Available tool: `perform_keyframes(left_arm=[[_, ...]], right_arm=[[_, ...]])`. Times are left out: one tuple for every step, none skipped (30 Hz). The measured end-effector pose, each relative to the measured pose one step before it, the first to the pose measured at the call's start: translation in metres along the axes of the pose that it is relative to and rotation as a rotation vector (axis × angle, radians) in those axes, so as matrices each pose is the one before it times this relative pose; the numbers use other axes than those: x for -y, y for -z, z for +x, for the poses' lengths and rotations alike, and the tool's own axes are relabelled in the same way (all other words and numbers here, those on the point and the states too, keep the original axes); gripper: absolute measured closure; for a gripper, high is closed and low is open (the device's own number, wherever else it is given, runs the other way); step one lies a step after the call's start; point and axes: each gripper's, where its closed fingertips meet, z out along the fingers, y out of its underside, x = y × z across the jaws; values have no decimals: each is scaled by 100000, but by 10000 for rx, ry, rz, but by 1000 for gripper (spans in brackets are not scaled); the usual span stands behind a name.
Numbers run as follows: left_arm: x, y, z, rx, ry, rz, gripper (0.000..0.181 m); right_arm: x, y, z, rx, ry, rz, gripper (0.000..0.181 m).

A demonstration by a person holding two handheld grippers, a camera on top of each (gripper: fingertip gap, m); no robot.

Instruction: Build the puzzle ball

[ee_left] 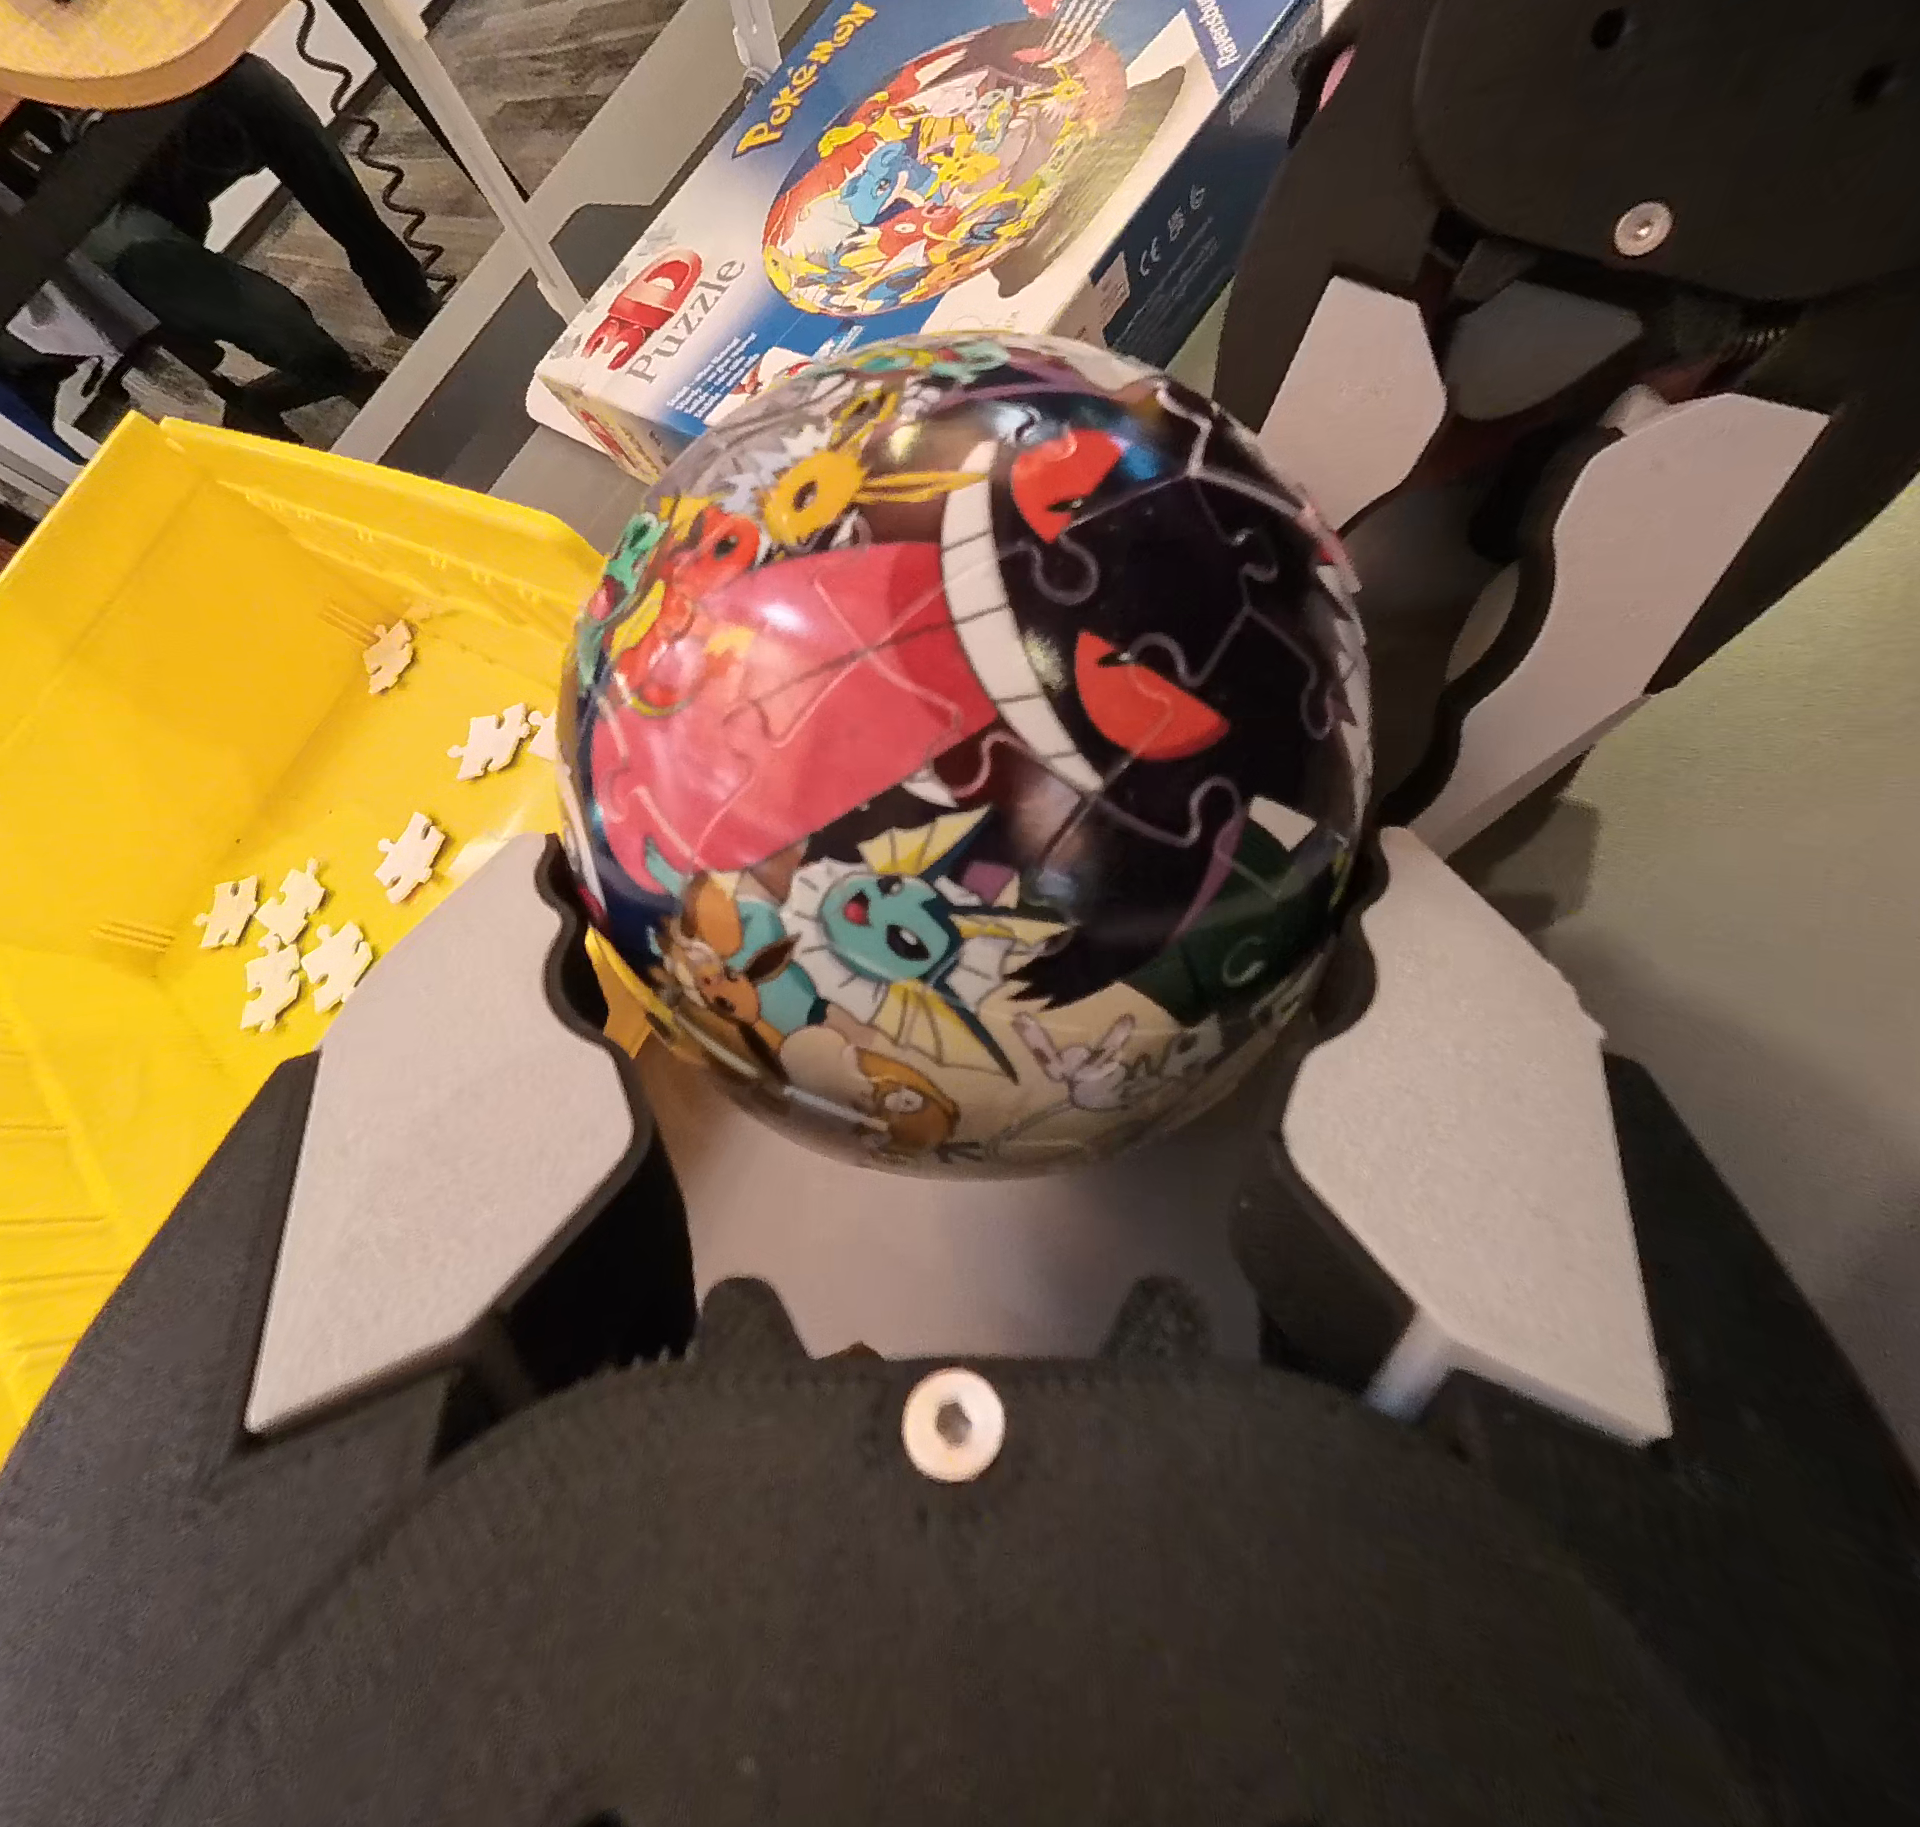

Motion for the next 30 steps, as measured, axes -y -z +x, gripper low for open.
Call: perform_keyframes(left_arm=[[2, 26, 33, -14, 14, 6, 48], [36, 3, 77, -20, 2, 17, 48], [42, 17, 93, -19, -19, 2, 48], [9, 8, 81, -27, -23, -34, 48], [50, 7, 94, -35, -20, -18, 48], [82, -10, 125, -53, -10, 6, 49], [82, -39, 123, -18, -32, 12, 49], [63, -29, 93, -10, -24, -5, 49], [59, -17, 115, -31, -26, 2, 49], [62, -21, 60, -15, 3, 21, 49], [3, -6, 9, 9, -12, -19, 49], [3, 7, 30, -24, 5, -20, 49], [37, 8, 85, -42, -10, -1, 49], [12, 9, 48, 1, -27, -37, 49], [-21, 13, 16, 6, -10, -51, 49], [-7, 11, 11, -9, 19, -24, 49], [8, -8, 2, 10, 14, -1, 49], [10, 8, 6, 5, -4, 11, 49], [-37, -7, -38, 21, -7, -17, 50], [-16, 5, -38, -2, 0, 10, 50], [7, 0, -11, -17, -5, 10, 50], [-1, -5, -13, -13, -4, -6, 50], [2, -13, -7, -8, -15, -5, 50], [17, -21, -5, -4, -6, 6, 50], [9, -13, -23, -6, 8, 5, 50], [-4, -13, -29, 8, 6, -3, 50], [23, -13, 5, 0, 8, 18, 50], [20, -5, 4, 2, 5, 19, 50], [1, -8, 16, -4, -2, 3, 50], [15, 5, 24, -10, -4, -1, 50]], right_arm=[[1, 22, -45, -21, -23, 7, 150], [-24, 55, -62, 10, -22, -6, 150], [-59, 112, -33, -16, 40, -58, 150], [-77, 114, -64, -29, -19, -48, 150], [-16, 89, -117, 12, -116, 14, 150], [-39, 57, -43, -56, 26, 18, 150], [-43, 76, -44, -79, 123, -20, 151], [-20, 28, -30, -29, -56, 5, 151], [2, -4, 0, -6, -42, 33, 151], [5, 7, -19, -75, 225, -16, 151], [-10, 48, -34, -56, 169, -74, 153], [25, 5, -10, -4, -49, -5, 154], [7, 1, 13, 8, -42, 33, 154], [-4, 73, -27, 79, -41, -8, 153], [10, 92, -109, 145, -149, -42, 151], [-46, 85, -31, 50, 10, -92, 150], [-69, 91, 82, -15, -10, -110, 148], [-30, 67, 41, -47, 5, -14, 147], [-6, 38, -28, -28, 1, 54, 147], [-10, 73, -41, 20, -29, 27, 146], [-30, 62, -11, 29, 36, 3, 146], [4, 24, -5, 32, 44, 24, 146], [6, -30, 28, 55, -55, 37, 145], [6, -38, 18, 50, -84, 46, 145], [25, -21, 5, 1, 21, 41, 145], [23, -36, -11, -7, 4, 28, 146], [36, -20, -19, -22, 60, 0, 146], [17, 0, -46, -14, 40, -24, 147], [40, 1, -27, 17, 52, 26, 148], [22, -20, -13, 31, 9, 80, 148]])
